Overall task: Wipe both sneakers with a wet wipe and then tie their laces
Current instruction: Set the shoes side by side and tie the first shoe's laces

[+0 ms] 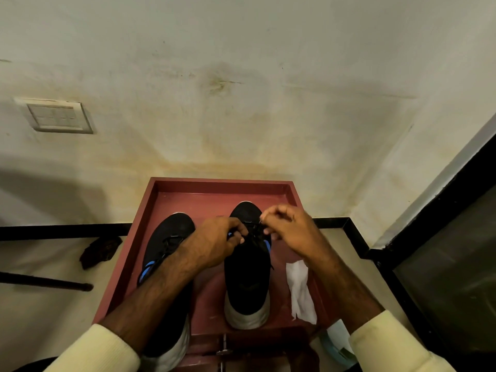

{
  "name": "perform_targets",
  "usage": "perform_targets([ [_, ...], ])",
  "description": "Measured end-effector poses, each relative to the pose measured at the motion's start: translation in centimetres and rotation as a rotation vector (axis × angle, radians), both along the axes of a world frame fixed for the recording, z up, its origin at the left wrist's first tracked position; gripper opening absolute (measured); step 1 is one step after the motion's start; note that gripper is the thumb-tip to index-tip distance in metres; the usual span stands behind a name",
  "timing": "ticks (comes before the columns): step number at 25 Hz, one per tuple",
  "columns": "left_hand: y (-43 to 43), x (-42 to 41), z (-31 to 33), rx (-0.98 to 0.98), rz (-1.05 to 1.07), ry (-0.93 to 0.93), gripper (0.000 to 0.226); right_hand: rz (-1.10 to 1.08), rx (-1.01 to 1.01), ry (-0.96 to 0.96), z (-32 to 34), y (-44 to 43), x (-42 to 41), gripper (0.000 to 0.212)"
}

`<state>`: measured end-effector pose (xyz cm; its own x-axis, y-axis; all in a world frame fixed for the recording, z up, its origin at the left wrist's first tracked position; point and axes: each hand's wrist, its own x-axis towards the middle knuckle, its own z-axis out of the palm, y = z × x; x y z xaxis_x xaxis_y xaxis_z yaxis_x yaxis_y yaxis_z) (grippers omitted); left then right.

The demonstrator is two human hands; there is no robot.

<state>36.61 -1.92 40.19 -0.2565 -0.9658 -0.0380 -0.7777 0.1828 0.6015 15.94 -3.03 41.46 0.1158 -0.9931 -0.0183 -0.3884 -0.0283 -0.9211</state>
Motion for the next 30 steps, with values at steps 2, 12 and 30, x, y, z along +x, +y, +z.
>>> perform_targets([
  [2, 0.1, 0.0, 0.0, 0.014, 0.010, 0.016, 0.011, -0.097, -0.012, -0.313, 1.5, -0.2, -0.4, 0.019],
  [12, 0.6, -0.2, 1.0, 0.089, 0.013, 0.161, 0.004, 0.010, -0.077, -1.145, 4.8, 0.6, -1.1, 0.014],
  [30, 0.1, -0.4, 0.7, 0.149, 0.108, 0.563, 0.014, 0.093, 0.130, 0.208, -1.1, 0.5, 0.1, 0.019],
])
